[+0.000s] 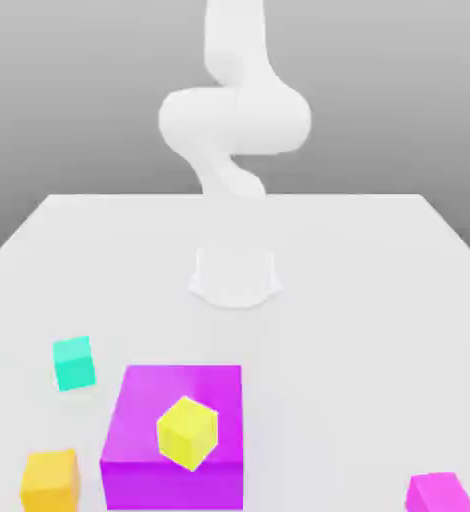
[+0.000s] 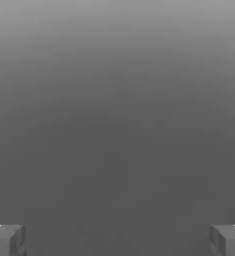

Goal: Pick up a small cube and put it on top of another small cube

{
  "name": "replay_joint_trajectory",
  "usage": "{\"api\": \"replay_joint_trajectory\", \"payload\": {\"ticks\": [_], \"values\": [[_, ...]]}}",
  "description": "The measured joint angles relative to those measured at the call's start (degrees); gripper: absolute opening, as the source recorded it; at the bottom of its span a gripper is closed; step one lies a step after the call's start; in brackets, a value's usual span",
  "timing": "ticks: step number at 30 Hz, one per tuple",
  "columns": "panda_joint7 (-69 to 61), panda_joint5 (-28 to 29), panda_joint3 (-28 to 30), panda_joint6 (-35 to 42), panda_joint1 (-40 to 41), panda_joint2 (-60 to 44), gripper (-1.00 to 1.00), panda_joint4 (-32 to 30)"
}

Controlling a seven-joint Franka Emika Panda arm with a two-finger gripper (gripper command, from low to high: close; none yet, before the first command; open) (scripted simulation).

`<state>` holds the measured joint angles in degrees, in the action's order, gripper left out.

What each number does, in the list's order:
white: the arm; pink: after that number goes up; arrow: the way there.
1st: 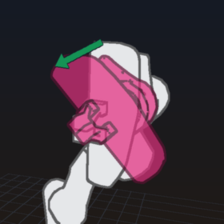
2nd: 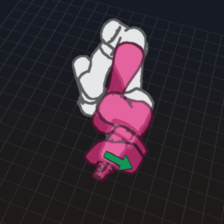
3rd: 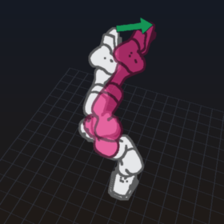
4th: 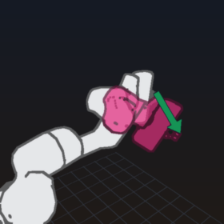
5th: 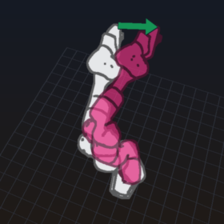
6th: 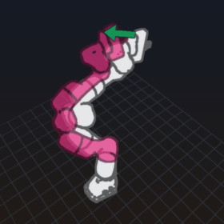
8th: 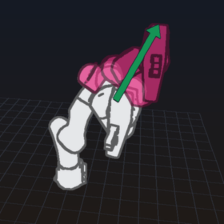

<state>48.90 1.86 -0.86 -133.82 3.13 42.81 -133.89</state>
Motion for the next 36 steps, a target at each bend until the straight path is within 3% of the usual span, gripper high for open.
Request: {"api": "replay_joint_trajectory", "payload": {"ticks": [11, 23, 30, 36], "values": [[12.7, 7.2, -0.9, -8.8, 13.4, -13.9, 0.00, -9.2], [23.6, 11.1, 3.6, -18.4, 24.9, -28.6, 0.00, -19.2], [26.1, 8.1, 8.0, -24.4, 29.1, -36.5, 0.00, -25.1], [23.0, -1.2, 9.7, -29.7, 32.1, -42.7, 0.00, -29.3]]}}
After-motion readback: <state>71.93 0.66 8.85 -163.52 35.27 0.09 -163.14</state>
